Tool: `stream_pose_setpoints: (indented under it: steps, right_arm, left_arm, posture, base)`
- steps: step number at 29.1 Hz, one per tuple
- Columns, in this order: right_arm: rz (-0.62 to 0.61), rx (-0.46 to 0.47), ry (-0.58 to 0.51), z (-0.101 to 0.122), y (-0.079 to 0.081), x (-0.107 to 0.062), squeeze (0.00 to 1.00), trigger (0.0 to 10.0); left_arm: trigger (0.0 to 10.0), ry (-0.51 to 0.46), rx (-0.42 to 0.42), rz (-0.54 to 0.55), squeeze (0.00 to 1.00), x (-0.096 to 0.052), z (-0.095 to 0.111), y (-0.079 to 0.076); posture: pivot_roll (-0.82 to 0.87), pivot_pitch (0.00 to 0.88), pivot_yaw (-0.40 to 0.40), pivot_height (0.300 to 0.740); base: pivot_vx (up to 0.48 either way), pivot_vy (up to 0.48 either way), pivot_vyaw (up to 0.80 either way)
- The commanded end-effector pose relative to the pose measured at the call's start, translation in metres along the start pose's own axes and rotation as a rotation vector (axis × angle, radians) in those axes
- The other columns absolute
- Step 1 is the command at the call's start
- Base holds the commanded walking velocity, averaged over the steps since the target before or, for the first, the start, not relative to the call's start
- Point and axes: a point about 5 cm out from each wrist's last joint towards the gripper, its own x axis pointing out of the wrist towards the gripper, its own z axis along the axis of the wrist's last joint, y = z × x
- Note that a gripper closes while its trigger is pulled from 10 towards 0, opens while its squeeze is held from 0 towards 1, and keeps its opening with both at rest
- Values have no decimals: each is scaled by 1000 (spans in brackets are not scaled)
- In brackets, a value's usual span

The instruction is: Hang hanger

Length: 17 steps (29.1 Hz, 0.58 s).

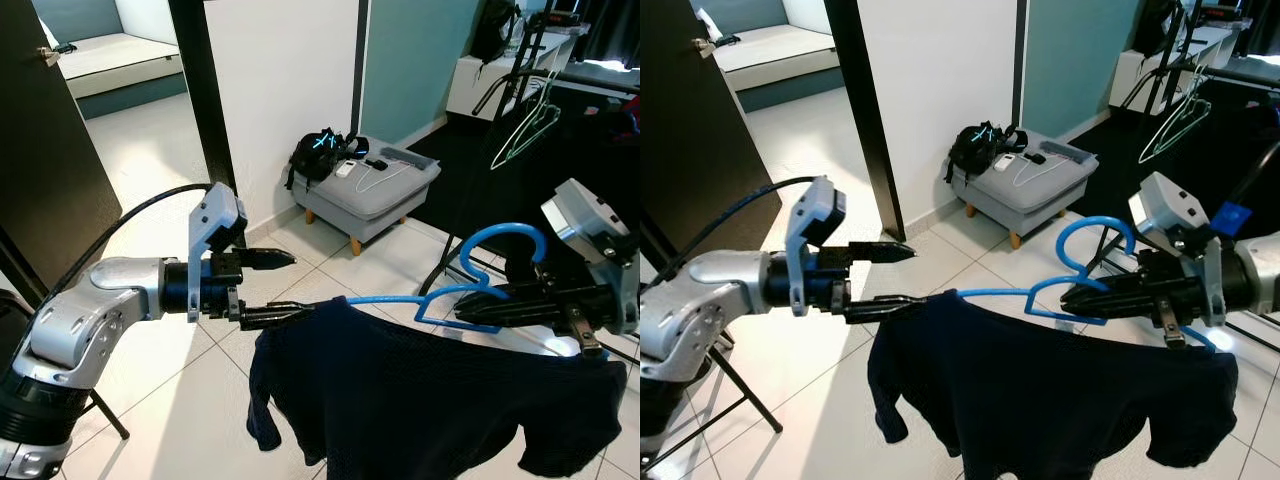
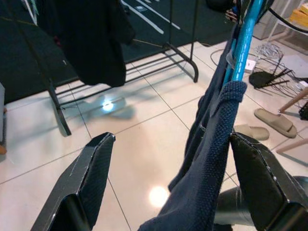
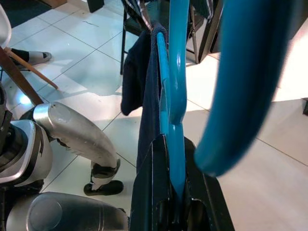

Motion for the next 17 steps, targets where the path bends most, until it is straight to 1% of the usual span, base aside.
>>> stream_pose_setpoints:
  steps: [1, 4, 10, 11, 12, 13, 17]
  right_arm:
    - [14, -41, -10, 5, 1, 3, 0, 10000]
    - [16, -44, -14, 6, 1, 3, 0, 10000]
    - [17, -48, -16, 7, 1, 3, 0, 10000]
    - [16, -48, -17, 8, 1, 3, 0, 10000]
    - [15, -48, -17, 8, 1, 3, 0, 10000]
    - [14, -48, -18, 8, 1, 2, 0, 10000]
    - [13, -48, -19, 9, 1, 2, 0, 10000]
  left_arm:
    - [10000, 13, -4, -12, 0, 2, -2, -3]
    - [10000, 37, 3, -48, 0, 5, -3, -9]
    - [10000, 57, 13, -57, 0, 7, -4, -12]
    - [2706, 60, 12, -62, 0, 8, -5, -13]
    - [196, 62, 10, -67, 0, 8, -5, -14]
    - [0, 63, 8, -77, 0, 9, -5, -15]
    - [0, 61, 1, -87, 0, 10, -5, -17]
  posture:
    - [-50, 0, 25, 735]
    - [-49, 0, 24, 735]
    - [-50, 0, 24, 735]
    - [-51, 0, 23, 735]
    - [-51, 0, 23, 735]
    - [-52, 0, 23, 735]
    - [-52, 0, 24, 735]
  base:
    - [0, 0, 0]
    - [0, 0, 0]
    - [0, 0, 0]
    - [0, 0, 0]
    - [0, 0, 0]
    - [0, 0, 0]
    - [0, 0, 0]
